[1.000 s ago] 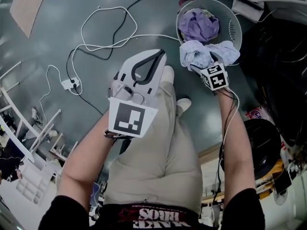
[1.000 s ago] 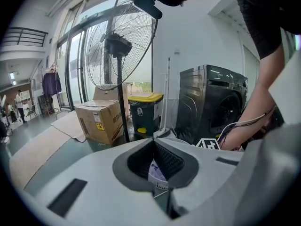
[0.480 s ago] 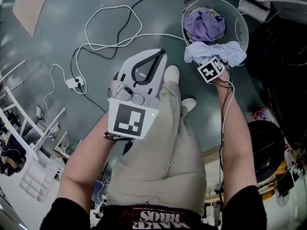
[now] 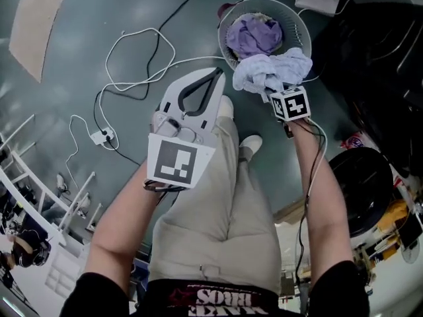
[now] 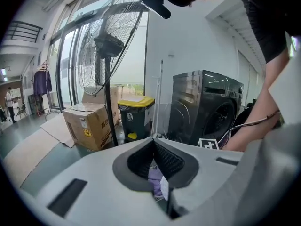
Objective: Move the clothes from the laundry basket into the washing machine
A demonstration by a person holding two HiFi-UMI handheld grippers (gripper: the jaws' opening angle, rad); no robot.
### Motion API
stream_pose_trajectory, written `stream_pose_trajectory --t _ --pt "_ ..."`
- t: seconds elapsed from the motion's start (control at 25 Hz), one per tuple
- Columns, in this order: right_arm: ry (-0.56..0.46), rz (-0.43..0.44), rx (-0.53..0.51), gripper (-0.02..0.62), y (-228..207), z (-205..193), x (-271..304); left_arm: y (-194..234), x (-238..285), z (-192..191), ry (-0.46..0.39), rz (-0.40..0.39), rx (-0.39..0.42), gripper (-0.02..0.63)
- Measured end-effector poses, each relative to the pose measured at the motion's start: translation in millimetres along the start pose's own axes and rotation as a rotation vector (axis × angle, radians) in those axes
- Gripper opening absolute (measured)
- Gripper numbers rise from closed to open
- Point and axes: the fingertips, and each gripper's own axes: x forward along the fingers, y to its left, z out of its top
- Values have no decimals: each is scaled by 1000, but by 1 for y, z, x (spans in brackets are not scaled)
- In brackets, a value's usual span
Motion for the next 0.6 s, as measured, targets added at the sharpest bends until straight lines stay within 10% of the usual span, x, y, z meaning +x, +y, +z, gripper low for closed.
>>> stream_pose_trajectory --t 0.28,0.6 --pt "-313 240 421 118 6 31 -70 -34 19 30 -25 -64 33 5" --pt "-560 414 678 118 21 53 -154 -51 24 44 3 -109 26 5"
